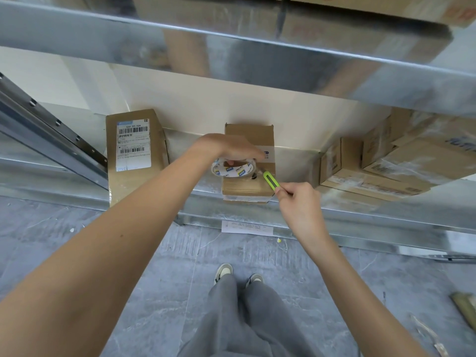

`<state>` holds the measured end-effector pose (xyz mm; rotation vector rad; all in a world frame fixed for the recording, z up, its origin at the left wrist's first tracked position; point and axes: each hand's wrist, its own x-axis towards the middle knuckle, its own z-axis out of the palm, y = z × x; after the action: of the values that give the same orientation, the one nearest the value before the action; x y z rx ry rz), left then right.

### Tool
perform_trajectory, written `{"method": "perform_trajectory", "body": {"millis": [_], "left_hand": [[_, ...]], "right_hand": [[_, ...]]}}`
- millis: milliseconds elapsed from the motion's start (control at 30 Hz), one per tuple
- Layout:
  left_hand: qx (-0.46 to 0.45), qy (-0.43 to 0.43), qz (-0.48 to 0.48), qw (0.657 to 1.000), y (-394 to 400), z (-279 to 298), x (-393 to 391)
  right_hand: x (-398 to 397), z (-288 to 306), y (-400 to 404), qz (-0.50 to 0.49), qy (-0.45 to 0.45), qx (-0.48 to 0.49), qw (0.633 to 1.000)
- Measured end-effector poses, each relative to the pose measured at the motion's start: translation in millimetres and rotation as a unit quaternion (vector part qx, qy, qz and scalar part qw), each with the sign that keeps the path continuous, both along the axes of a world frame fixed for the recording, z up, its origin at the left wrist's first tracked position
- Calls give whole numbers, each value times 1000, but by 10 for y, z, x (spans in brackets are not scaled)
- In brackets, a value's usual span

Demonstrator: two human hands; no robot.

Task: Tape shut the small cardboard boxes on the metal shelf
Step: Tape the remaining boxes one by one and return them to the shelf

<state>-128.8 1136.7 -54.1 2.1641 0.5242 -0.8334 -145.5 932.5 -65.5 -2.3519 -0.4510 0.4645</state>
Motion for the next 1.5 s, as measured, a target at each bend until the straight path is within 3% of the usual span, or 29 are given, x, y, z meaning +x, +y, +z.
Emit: {"method": "perform_trajectory", "body": {"millis": [600, 767, 833, 967, 1133, 1200, 1300, 1367, 1500], "left_hand": [[-17, 7, -8, 1000, 63, 6, -16], [-22, 23, -31, 999, 99, -12, -7], [-21, 24, -39, 999, 108, -3, 11], [-13, 22, -38, 999, 90, 26, 32], [-20, 29, -21, 999, 90, 7, 30], [-17, 26, -20, 999, 88, -11, 44], [-11, 22, -19, 1000, 84, -36, 70], [-8, 17, -12, 1000, 81, -51, 88], [-12, 14, -11, 1000, 75, -56, 95]], "right_hand": [[-150, -10, -35, -12, 36, 4, 999], [-29, -60, -319, -94, -50, 65, 992], [148, -229, -350, -106, -87, 30, 990], [413, -762, -205, -39, -76, -120, 989], [425, -1185, -105, 54, -117, -258, 958], [405, -1142, -101, 32, -145, -250, 957], [211, -966, -129, 22, -222, -69, 972], [47, -823, -102, 96, -206, 2, 974], [-40, -735, 51, 195, -150, -103, 964]]}}
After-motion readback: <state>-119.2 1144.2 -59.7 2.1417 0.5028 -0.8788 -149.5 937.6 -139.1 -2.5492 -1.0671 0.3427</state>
